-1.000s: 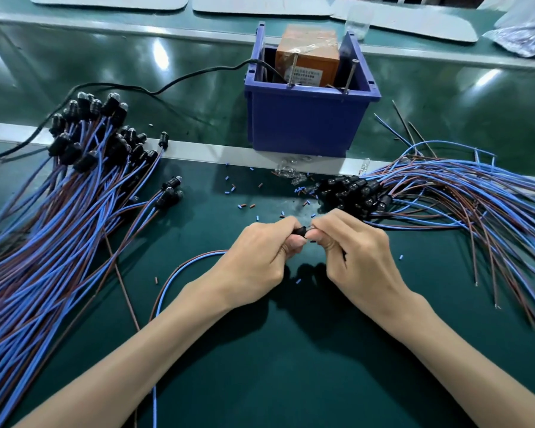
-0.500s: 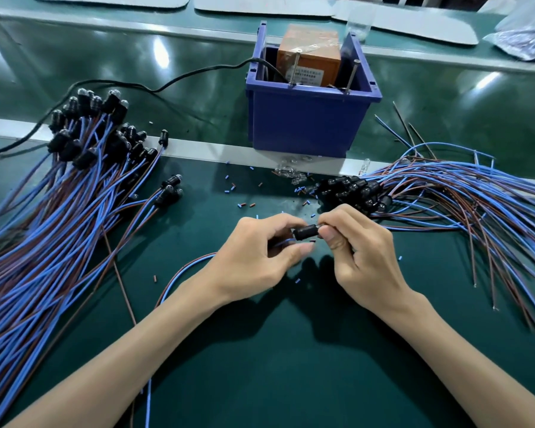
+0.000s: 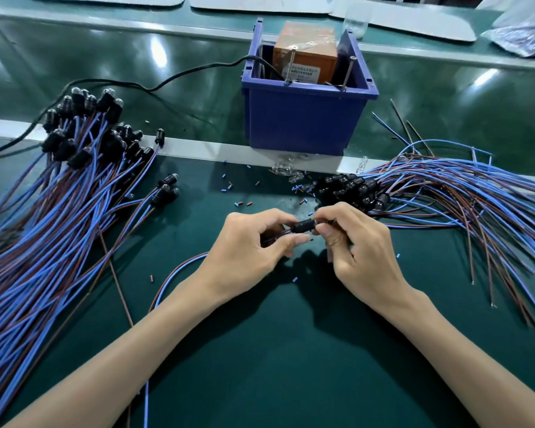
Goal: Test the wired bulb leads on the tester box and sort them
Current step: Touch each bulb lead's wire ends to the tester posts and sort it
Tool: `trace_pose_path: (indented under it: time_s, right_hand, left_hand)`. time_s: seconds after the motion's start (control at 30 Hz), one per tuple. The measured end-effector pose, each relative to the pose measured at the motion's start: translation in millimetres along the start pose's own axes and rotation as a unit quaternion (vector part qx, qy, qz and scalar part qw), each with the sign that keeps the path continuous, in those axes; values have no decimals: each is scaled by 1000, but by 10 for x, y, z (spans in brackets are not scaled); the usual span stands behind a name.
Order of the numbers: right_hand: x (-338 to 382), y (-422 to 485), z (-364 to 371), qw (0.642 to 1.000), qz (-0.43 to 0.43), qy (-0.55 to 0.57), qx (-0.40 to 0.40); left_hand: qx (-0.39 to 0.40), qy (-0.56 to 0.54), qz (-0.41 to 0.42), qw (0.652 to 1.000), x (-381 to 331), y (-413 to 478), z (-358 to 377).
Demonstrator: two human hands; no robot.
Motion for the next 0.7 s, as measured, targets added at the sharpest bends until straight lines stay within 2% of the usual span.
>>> trace_pose_path:
  time_s: [0.13,0.33,0.53,0.7]
  right_hand:
    - [-36,9,-20,999,-3,-10,33]
    - [-109,-11,-51,992,14,-24,123]
    - [-26,-46,-33,994,-32,-52,90]
    - [5,-77,-19,984,-57,-130,107]
  left_hand:
    - [71,90,26,993,2,-8,28]
    - [83,180,67,978,-18,-11,14]
    - [120,228,57,965,-33,0,30]
    - [125,238,63,961,-33,0,20]
Point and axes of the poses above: each hand's wrist, its own y-axis towards the middle knuckle, its own z-axis out of the palm, x = y × z, the point moved 1 cm from there along y, towards the middle knuckle, and after that the axes turned 13 degrees about y, right-handed, at the moved point
